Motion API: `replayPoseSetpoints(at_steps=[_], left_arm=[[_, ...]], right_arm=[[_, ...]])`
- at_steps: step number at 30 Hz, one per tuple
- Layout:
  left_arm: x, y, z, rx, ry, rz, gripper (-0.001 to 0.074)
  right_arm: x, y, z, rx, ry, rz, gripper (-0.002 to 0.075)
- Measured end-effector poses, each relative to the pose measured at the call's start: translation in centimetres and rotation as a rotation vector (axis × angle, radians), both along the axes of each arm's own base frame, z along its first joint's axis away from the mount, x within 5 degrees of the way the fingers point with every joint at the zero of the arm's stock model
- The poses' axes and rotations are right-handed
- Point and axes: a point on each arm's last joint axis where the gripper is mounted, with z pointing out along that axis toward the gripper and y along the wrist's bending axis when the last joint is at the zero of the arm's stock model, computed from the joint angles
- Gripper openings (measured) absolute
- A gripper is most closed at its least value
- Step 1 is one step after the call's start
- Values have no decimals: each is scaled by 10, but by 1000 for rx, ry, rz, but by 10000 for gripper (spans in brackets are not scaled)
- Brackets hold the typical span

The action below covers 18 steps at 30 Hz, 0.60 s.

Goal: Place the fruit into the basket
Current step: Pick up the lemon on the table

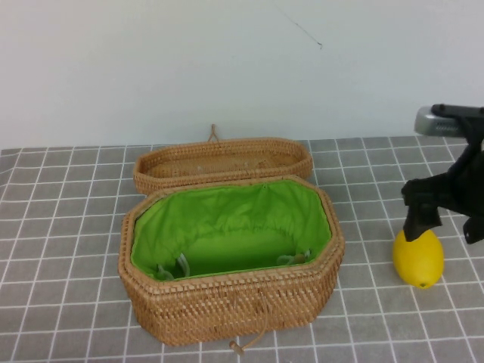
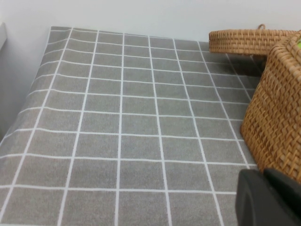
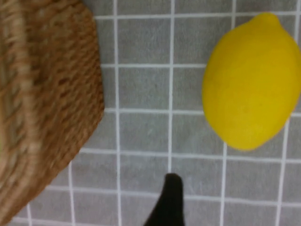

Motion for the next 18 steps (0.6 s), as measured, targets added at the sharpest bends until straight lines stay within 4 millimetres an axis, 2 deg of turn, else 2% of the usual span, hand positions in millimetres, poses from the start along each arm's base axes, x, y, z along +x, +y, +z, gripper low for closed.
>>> replayPoseSetpoints(at_steps=[3, 8, 18], left_arm=[[0, 0, 0, 0, 0, 0, 1], [0, 0, 0, 0, 0, 0, 1], [0, 0, 0, 0, 0, 0, 1]], right_arm=[[11, 1, -18, -22, 12, -27, 676], [22, 0, -46, -79, 64, -46, 689], [42, 5, -82, -77, 31, -46, 691]])
